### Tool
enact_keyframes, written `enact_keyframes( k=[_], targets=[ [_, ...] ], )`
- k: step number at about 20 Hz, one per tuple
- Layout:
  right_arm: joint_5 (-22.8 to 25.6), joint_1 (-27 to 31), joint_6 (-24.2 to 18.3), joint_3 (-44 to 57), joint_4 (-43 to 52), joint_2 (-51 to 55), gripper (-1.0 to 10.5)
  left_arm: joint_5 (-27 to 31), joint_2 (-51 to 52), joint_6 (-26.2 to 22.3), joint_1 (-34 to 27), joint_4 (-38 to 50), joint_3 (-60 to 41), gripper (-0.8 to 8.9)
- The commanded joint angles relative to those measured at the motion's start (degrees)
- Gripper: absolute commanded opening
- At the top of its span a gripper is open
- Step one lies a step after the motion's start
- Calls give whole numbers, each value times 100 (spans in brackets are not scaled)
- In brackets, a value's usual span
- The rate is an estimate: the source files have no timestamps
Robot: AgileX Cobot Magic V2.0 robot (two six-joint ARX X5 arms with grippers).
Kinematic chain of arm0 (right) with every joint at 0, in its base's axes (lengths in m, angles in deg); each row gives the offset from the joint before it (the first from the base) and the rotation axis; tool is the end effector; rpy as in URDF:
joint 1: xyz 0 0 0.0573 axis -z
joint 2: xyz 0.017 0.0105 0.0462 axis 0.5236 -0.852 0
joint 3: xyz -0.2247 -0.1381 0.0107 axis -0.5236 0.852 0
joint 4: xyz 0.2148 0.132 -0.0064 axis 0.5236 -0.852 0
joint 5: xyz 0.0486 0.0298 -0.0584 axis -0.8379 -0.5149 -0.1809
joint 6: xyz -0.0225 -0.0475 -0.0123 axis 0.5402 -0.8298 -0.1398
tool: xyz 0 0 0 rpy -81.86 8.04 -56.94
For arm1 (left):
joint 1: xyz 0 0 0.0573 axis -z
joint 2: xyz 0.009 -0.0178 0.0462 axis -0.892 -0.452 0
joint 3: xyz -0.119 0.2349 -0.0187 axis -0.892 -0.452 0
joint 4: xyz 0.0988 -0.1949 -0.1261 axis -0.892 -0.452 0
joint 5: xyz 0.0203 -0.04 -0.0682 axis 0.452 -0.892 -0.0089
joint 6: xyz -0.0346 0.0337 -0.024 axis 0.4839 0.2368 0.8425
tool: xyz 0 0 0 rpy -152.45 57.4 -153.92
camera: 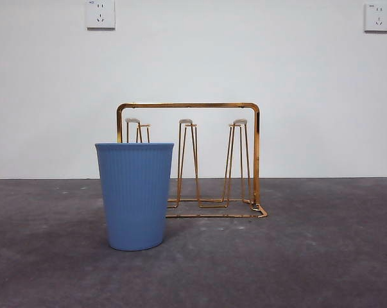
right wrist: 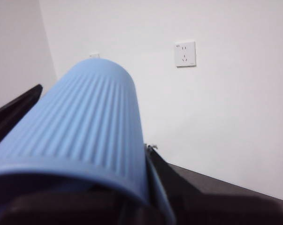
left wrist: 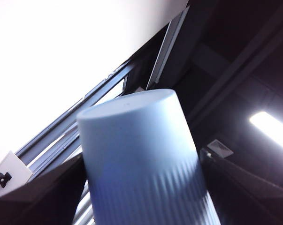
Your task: Pick up cup 1,put cup 1 in the cup rack,pick up cup 2,put cup 2 in the cup rack
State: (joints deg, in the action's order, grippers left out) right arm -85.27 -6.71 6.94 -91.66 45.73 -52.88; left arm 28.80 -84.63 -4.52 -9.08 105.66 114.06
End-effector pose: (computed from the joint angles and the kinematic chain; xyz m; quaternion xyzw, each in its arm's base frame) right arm 0.1294 0.1043 0.4815 0.0500 -0.0269 0.3572 0.9323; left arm 0.1734 -0.2422 0.4293 -0.5279 -0.0883 -0.5571 0.6349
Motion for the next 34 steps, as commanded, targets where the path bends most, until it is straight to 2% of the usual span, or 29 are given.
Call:
enact_keyframes(
  k=[1, 3, 9, 12, 16, 18, 21, 23, 25, 30, 34],
  targets=[
    [240, 42, -35, 92, -400, -20, 89, -116, 96, -326, -90, 323, 33, -8],
    [243, 42, -33, 92, -422, 37, 141, -118, 96, -326, -122, 321, 33, -8],
    [448, 42, -35, 90, -710, 308, 146, -264, 96, -323, -293, 221, 33, -8],
    [509, 42, -33, 90, -1058, 472, 163, -319, 96, -354, -389, -22, 33, -8],
    [761, 42, -144, 90, -1915, 772, 163, -577, 101, -704, -542, -533, 33, -8],
    [872, 42, -203, 90, -2317, 905, 162, -632, 120, -1027, -581, -861, 33, -8],
    [1008, 42, -223, 90, -2927, 1095, 162, -625, 173, -1862, -590, -1720, 37, -8],
    [1139, 42, -234, 90, -3314, 1250, 162, -411, 190, -2415, -584, -2387, 39, -8],
    [1285, 42, -310, 90, -3591, 1379, 162, -107, 188, -2909, -549, -2894, 39, -8],
    [1427, 42, -330, 90, -4004, 1644, 160, 1115, 175, -4172, -358, -3869, 39, -8],
    [1440, 42, -323, 90, -4201, 1727, 159, 1572, 101, -4717, -334, -3987, 39, -8]
  ],
)
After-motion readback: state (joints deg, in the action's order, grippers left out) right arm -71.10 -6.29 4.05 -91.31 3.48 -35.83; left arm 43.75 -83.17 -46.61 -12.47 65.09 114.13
